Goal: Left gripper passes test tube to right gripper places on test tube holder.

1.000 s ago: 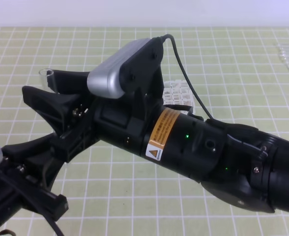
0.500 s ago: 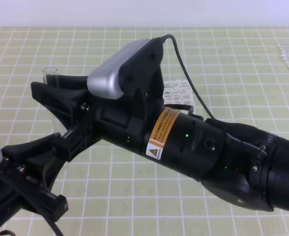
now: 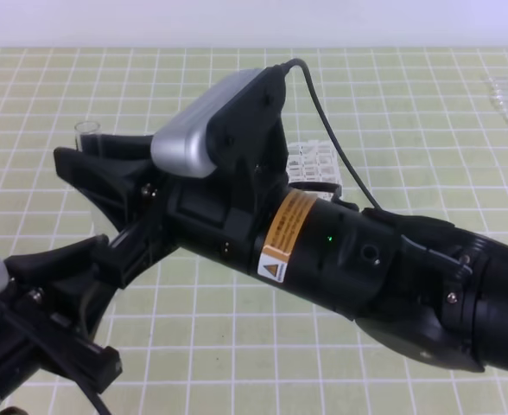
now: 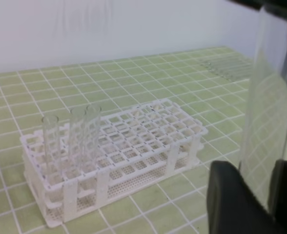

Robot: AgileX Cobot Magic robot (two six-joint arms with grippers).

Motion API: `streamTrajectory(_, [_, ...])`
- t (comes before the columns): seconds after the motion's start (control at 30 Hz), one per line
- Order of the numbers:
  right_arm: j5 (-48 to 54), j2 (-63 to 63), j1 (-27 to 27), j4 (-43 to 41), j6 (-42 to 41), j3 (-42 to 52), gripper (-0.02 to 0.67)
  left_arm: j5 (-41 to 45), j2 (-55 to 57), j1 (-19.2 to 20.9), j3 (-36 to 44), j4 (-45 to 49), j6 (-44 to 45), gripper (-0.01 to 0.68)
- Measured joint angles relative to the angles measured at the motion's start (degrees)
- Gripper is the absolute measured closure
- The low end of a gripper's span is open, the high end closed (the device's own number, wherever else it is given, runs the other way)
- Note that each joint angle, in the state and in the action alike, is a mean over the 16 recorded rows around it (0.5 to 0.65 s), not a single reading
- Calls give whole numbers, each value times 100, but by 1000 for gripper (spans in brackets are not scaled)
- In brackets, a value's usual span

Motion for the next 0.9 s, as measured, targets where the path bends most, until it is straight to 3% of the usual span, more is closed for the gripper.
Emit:
streamTrajectory(0.27, [81, -22, -9, -59, -36, 0, 554, -15, -4, 0, 3, -20, -9, 306])
streamTrajectory(0.43, [201, -113, -92, -63, -123, 0, 554, -24, -41, 0, -2, 21, -35, 255])
streamTrajectory(0.57, [364, -257, -197, -77, -199, 0, 554, -137, -188, 1, -5, 47, -53, 280])
streamTrajectory(0.9, [948, -727, -408, -233, -291, 56, 554, -1060, -1319, 1, 0, 81, -44, 536])
